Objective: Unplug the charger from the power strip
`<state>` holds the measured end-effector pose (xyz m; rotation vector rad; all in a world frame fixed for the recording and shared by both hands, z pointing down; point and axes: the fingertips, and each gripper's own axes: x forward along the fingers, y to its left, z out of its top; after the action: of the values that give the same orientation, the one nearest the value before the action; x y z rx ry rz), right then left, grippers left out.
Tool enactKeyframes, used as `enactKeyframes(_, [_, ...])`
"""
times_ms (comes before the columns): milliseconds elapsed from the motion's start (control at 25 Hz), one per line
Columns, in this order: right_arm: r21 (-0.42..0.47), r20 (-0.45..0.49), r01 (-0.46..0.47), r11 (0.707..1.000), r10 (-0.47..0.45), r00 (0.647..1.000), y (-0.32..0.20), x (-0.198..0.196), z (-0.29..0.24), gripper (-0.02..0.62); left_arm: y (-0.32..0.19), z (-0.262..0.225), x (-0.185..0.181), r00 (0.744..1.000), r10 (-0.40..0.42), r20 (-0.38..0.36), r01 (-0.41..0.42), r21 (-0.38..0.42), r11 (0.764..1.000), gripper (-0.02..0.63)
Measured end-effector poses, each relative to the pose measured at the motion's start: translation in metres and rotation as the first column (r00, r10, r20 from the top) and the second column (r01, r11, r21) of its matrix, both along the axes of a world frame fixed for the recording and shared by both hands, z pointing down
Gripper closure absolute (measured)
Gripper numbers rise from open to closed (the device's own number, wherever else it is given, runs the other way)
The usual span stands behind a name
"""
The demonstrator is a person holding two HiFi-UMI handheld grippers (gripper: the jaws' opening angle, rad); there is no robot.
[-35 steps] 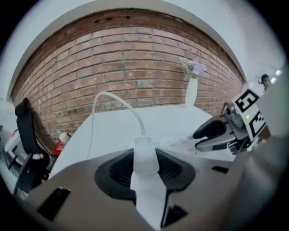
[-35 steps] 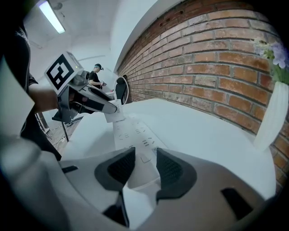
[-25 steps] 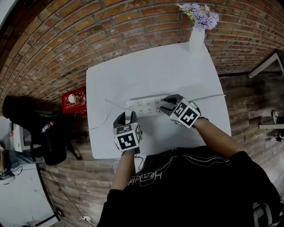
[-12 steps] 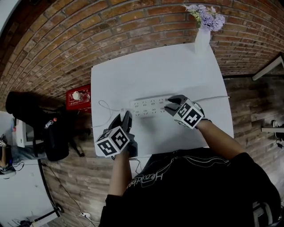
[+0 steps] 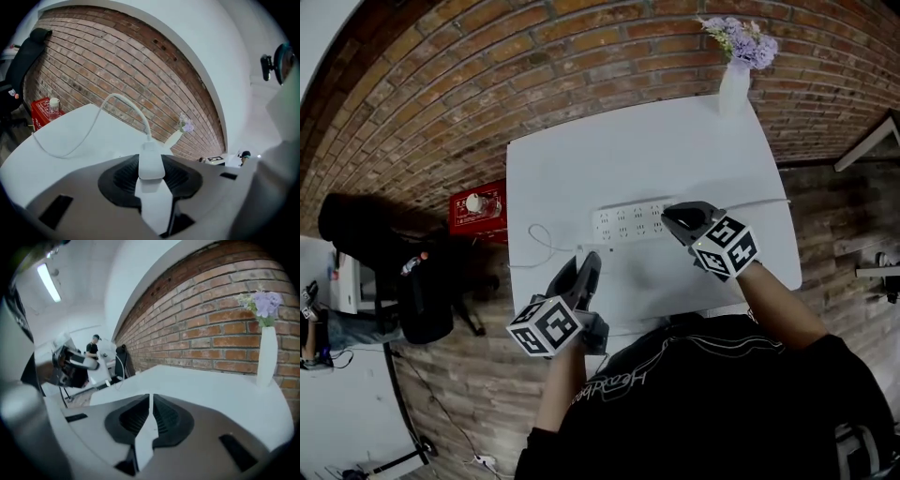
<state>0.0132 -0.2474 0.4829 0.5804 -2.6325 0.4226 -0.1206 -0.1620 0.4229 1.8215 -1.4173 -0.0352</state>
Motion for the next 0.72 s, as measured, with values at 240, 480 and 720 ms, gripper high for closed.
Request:
enactKeyframes(240, [-0.182, 0.308, 0.005, 0.983, 0.052, 0.95, 0.071, -0.011, -0.085, 0.597, 0.046, -0.038, -0.003, 0.997, 0.068, -0.032, -0.066, 0.063, 0.996, 0.469])
enactKeyframes(480, [-0.118, 0.414, -0.001, 0.993, 0.05, 0.909, 0.136, -0.021, -0.145, 0.598, 0.089, -0.07, -0.009, 0.991, 0.131, -0.018, -0.128, 0.135, 0.983, 0.469])
enactKeyframes(720, [-0.05, 0.414, -0.032, 0.998, 0.05, 0.909, 0.185, -0.025, -0.161, 0.598, 0.12, -0.08, -0.012, 0.984, 0.177, -0.014, -0.171, 0.181, 0.969, 0.469])
